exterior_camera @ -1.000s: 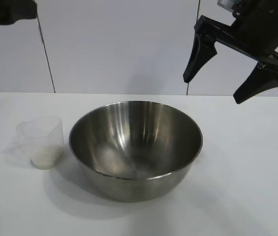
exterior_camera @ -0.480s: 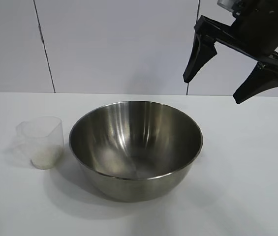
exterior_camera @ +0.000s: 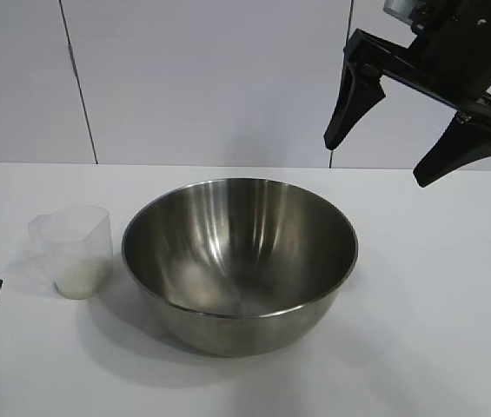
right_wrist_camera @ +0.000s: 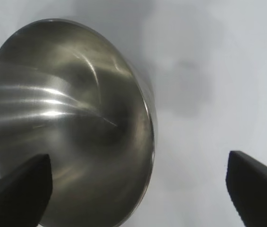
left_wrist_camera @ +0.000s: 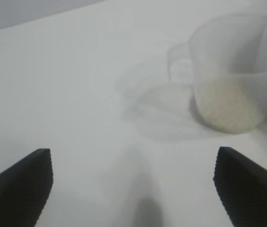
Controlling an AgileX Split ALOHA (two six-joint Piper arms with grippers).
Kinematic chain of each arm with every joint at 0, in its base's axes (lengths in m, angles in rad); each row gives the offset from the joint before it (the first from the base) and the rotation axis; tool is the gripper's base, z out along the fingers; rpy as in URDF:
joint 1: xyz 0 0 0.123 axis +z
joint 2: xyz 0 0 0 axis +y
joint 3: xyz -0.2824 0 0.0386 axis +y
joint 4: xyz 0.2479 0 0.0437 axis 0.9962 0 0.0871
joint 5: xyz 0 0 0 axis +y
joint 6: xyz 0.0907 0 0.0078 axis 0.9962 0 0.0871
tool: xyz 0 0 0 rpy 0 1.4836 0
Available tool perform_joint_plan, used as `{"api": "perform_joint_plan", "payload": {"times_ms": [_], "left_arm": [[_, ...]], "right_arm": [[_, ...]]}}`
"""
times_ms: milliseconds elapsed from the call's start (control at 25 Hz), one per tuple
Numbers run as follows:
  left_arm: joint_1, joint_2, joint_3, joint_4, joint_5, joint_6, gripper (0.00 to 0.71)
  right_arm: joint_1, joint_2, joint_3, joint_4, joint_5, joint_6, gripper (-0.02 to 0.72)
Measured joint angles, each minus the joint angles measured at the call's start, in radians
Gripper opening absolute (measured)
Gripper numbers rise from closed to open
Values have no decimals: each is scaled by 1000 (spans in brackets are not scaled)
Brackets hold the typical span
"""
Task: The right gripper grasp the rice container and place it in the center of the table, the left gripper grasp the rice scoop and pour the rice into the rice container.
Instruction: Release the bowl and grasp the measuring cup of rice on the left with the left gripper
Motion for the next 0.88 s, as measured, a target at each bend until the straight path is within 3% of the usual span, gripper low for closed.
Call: {"api": "perform_joint_plan", "payload": {"times_ms": [480, 880], "left_arm": [[0, 110, -140, -22, -16, 0, 659], [0, 224, -186, -25, -22, -3, 658]], "right_arm": [[0, 0, 0, 0, 1, 0, 694], [0, 0, 0, 0, 5, 0, 694]]}}
